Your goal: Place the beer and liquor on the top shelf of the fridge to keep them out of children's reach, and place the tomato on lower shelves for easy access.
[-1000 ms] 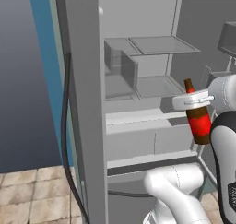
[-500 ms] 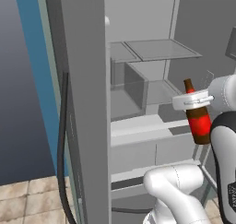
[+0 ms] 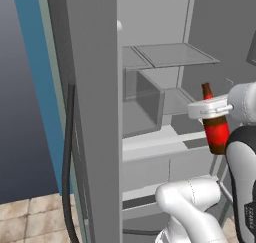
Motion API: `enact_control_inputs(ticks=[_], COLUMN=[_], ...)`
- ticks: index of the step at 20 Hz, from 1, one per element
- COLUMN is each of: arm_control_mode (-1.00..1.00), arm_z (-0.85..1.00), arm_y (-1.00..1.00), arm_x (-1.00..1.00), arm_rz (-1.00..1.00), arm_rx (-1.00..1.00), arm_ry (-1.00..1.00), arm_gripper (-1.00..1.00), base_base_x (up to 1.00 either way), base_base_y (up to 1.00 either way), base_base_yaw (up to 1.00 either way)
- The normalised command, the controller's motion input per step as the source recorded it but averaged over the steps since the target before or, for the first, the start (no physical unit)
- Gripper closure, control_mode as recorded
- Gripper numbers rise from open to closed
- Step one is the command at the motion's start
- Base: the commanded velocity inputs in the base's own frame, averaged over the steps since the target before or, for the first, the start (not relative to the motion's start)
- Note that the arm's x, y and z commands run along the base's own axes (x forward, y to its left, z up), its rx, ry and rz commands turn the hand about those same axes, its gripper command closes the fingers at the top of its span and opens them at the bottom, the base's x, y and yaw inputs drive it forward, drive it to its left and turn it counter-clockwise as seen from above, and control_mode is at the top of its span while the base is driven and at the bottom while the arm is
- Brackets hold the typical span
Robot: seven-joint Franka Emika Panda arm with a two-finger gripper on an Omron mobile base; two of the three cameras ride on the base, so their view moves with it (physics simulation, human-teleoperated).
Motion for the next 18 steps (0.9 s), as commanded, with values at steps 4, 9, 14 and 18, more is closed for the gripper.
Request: enact_control_inputs(ticks=[4,9,14,18], arm_control_mode=[-1.0,-1.0,-1.0,-1.0], arm_z=[0.17,0.44,0.65,0.53], arm_y=[0.0,-0.01,-0.07,-0.08], arm_x=[0.0,0.03,0.23,0.25], arm_rz=[-0.12,-0.13,-0.01,-0.01], arm_rx=[0.0,0.0,0.02,0.02], arm_ry=[-0.4,-0.33,-0.14,-0.1], arm_gripper=[1.0,1.0,1.0,1.0], base_base_x=[0.0,0.0,0.0,0.0], base_base_y=[0.0,0.0,0.0,0.0], base_base_yaw=[0.0,0.0,0.0,0.0])
